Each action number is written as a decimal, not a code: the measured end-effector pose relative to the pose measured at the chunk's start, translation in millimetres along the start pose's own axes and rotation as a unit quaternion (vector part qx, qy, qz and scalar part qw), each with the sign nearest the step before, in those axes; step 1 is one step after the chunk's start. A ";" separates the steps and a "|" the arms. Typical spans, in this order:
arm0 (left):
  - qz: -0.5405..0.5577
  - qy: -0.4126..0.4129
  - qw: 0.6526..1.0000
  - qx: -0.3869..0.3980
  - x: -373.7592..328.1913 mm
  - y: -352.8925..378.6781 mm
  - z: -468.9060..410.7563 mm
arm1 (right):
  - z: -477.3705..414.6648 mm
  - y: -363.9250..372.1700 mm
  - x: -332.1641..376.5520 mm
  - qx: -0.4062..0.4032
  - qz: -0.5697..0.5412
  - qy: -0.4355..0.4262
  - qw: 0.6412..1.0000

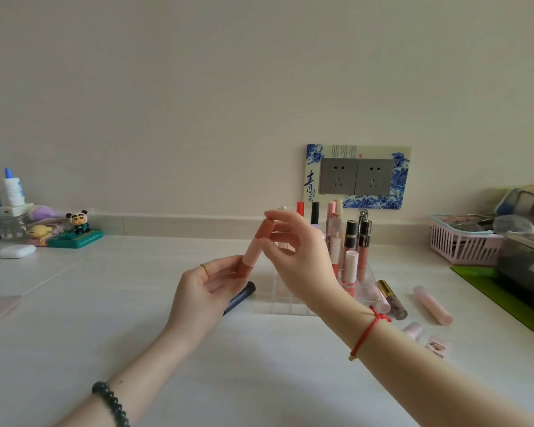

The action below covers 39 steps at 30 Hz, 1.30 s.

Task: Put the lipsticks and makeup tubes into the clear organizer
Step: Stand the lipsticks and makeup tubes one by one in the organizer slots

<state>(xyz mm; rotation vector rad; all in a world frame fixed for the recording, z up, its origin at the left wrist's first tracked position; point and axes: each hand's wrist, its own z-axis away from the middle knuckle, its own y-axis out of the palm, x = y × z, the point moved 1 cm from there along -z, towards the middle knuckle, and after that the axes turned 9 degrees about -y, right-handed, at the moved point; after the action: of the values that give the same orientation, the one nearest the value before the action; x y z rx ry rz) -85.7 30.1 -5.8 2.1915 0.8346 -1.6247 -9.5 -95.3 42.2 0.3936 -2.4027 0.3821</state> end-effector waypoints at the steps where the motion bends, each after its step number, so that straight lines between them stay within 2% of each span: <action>1: 0.008 0.006 1.000 0.012 -5.2 8.0 2.5 | 1.1 -7.4 2.4 -0.005 -0.009 -0.001 1.000; 7: 0.040 0.018 0.997 0.065 -23.1 57.2 10.2 | 7.3 -57.1 6.0 -0.024 -0.051 0.022 0.998; 17: 0.028 0.019 0.993 0.117 -34.7 137.9 4.8 | 11.1 -124.0 -15.7 -0.061 0.045 0.026 0.997; 27: 0.012 0.023 0.995 0.095 -32.6 180.6 -3.4 | 4.9 -143.6 -45.8 -0.062 0.142 -0.019 0.988; 32: -0.010 0.038 0.996 0.077 -23.4 185.8 0.1 | 6.1 -149.5 -54.5 -0.035 0.169 -0.007 0.985; 39: -0.049 0.057 0.993 0.089 -13.4 187.7 2.7 | 10.5 -149.2 -64.2 -0.036 0.176 0.000 0.984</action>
<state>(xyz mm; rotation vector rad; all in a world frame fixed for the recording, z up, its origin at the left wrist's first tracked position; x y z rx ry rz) 22.5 -123.6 -14.2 2.4206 0.8718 -1.6924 87.5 -223.6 17.7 -0.0671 -2.4768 0.4472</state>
